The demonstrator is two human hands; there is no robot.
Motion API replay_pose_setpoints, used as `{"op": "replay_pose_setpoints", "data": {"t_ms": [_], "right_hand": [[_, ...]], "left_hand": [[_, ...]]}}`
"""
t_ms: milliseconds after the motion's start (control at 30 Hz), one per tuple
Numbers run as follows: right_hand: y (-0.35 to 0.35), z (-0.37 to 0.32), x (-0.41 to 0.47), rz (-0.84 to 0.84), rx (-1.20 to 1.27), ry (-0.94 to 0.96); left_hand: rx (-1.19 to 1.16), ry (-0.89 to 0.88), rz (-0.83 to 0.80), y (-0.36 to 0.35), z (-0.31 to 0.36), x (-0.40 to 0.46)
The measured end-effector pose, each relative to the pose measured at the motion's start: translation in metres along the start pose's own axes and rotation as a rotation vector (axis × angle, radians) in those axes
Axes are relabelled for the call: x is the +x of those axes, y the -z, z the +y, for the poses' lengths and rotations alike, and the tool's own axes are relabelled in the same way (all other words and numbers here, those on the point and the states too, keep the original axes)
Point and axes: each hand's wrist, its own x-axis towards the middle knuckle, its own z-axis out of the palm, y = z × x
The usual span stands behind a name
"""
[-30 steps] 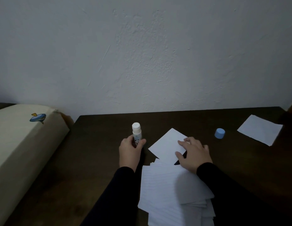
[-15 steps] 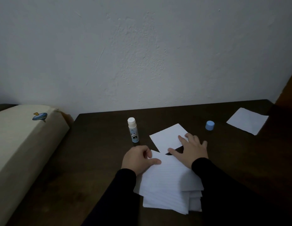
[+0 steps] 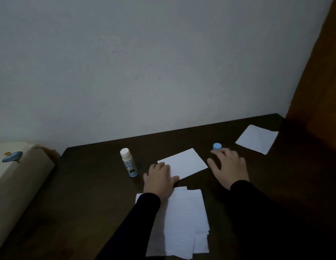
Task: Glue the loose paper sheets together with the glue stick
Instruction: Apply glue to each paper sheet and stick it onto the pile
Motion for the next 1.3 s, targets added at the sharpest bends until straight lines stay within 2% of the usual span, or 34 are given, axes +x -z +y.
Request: {"op": "replay_pose_setpoints", "data": {"t_ms": [133, 200, 300, 400, 467, 633, 700, 733, 800, 900, 1100, 1300], "right_hand": [[0.007, 0.044, 0.02, 0.006, -0.093, -0.207], [0.013, 0.063, 0.029, -0.073, -0.155, -0.284], [0.016, 0.087, 0.04, -0.243, -0.173, -0.342], [0.013, 0.097, 0.045, -0.33, -0.2, -0.296], [0.014, 0.094, 0.043, -0.293, -0.225, -0.262], [0.012, 0.091, 0.039, 0.006, -0.122, -0.113], [0.012, 0.099, 0.044, 0.085, -0.09, -0.148], [0.013, 0.105, 0.047, 0.077, -0.103, -0.194], [0.014, 0.115, 0.055, -0.049, -0.16, -0.296], [0.013, 0.122, 0.062, -0.228, -0.205, -0.335], [0.007, 0.114, 0.047, -0.139, -0.183, -0.268], [0.006, 0.101, 0.053, -0.226, -0.249, -0.307]], "left_hand": [[-0.029, 0.023, -0.116, -0.005, 0.027, 0.02], [-0.069, -0.021, -0.135, -0.007, 0.031, 0.026], [-0.209, 0.034, -0.019, -0.014, 0.024, 0.028], [-0.256, 0.098, 0.046, -0.018, 0.018, 0.029], [-0.201, 0.098, -0.021, -0.015, 0.017, 0.033], [-0.127, 0.101, -0.05, -0.013, 0.018, 0.033], [-0.128, 0.093, -0.057, -0.013, 0.018, 0.033], [-0.128, 0.087, -0.064, -0.013, 0.018, 0.033], [-0.137, 0.081, -0.063, -0.013, 0.018, 0.033], [-0.153, 0.082, -0.04, -0.014, 0.019, 0.033], [-0.198, 0.077, -0.017, -0.017, 0.013, 0.032], [-0.2, 0.07, -0.016, -0.018, 0.011, 0.033]]}}
